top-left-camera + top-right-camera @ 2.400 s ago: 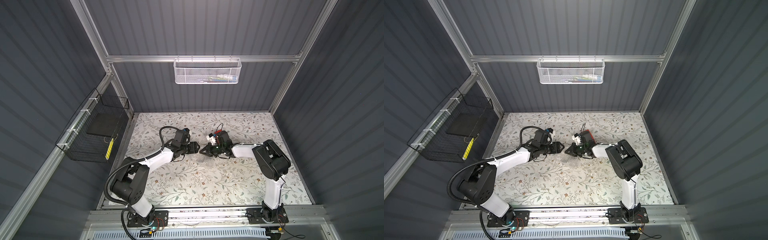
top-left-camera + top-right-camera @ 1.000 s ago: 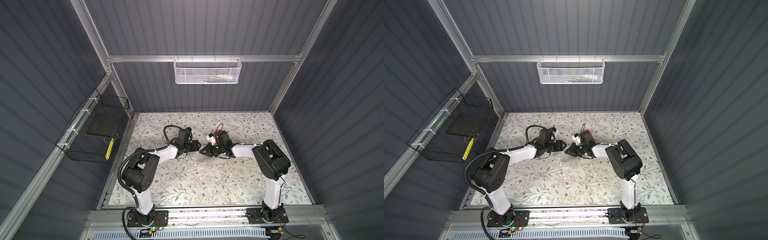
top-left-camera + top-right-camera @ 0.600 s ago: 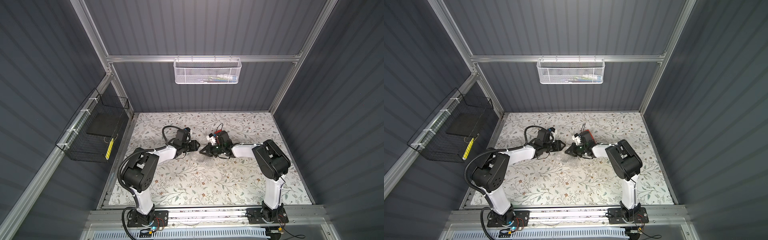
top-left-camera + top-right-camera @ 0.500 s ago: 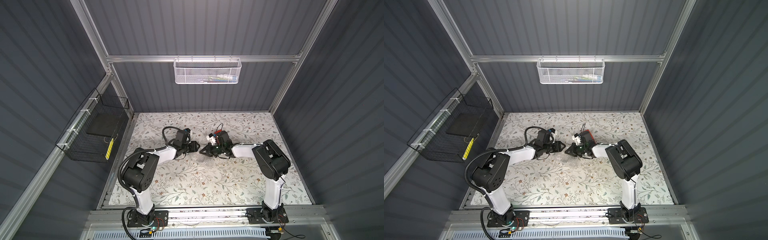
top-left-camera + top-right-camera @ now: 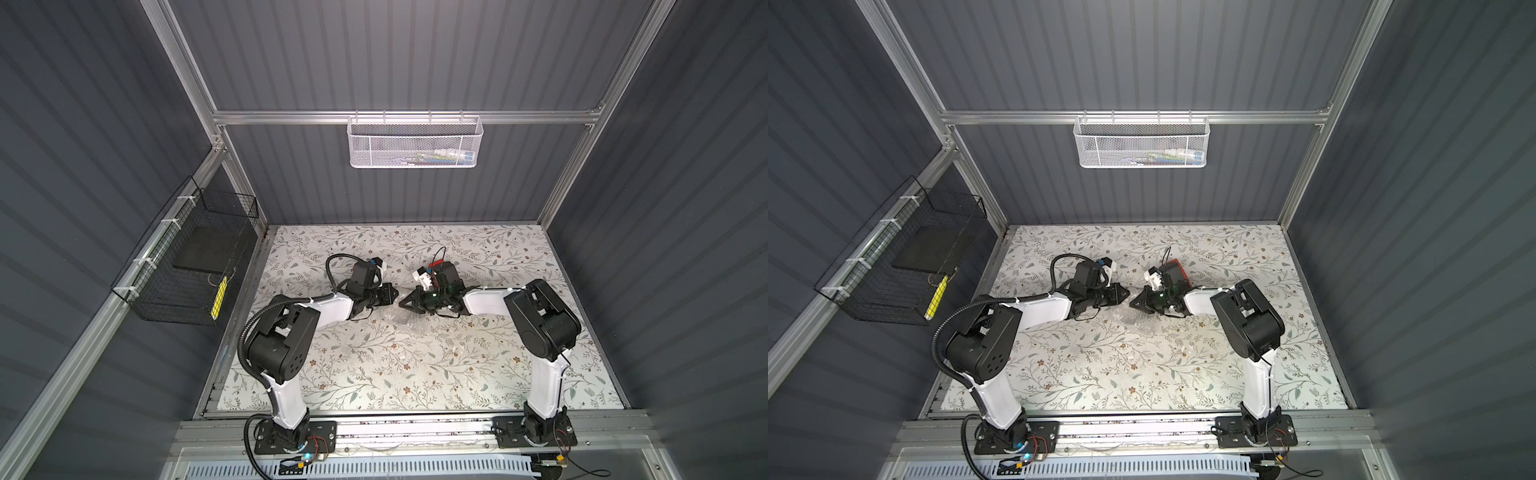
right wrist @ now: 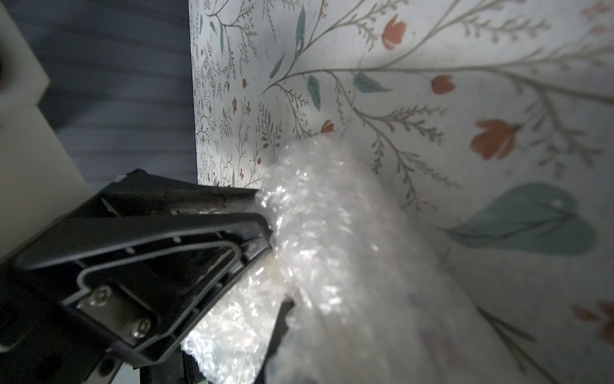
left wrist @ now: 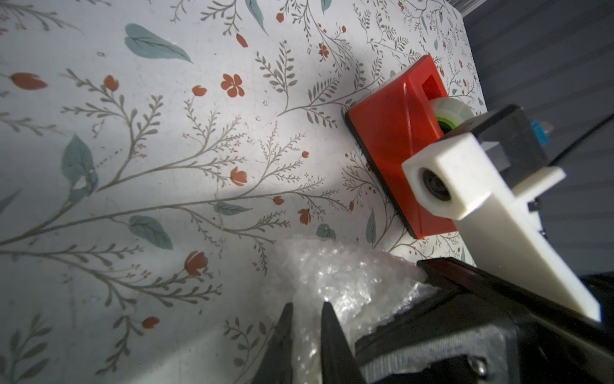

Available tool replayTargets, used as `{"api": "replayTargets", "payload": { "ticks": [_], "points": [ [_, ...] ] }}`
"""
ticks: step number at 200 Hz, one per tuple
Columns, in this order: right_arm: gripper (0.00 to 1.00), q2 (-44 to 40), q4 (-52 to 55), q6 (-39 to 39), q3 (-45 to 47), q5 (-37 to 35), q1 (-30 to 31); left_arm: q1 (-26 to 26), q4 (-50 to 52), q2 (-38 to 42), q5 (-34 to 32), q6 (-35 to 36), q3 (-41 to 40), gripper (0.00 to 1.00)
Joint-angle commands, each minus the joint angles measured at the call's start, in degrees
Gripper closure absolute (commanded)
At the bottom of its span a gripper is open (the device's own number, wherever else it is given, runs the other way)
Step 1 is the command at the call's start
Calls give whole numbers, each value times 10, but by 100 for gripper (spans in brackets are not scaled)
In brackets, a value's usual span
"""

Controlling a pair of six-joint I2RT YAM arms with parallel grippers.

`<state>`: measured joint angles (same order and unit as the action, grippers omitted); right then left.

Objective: Wrap bowls in bubble wrap
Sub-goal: Stick the tape on the bubble wrap.

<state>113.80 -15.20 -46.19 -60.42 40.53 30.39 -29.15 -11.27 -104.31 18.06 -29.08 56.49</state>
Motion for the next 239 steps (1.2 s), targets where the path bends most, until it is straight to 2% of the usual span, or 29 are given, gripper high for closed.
{"api": "replayTargets", "payload": {
  "ticks": [1,25,58,116,153,211,239],
  "points": [
    [100,26,48,7,12,-23,0,2,8,-19,4,5,-4,90],
    [100,27,53,9,10,-25,0,2,4,-22,24,4,-10,93],
    [85,20,63,13,8,-29,-1,2,3,-24,23,11,-14,100],
    [72,-18,78,26,7,-32,-1,2,1,-24,21,15,-16,100],
    [65,-68,128,46,10,-69,-1,2,3,-23,17,17,-20,100],
    [61,-142,177,71,7,-117,2,2,-2,-21,17,17,-24,100],
    [63,-157,178,80,-3,-105,12,1,-2,-16,14,17,-26,100]
  ]
}}
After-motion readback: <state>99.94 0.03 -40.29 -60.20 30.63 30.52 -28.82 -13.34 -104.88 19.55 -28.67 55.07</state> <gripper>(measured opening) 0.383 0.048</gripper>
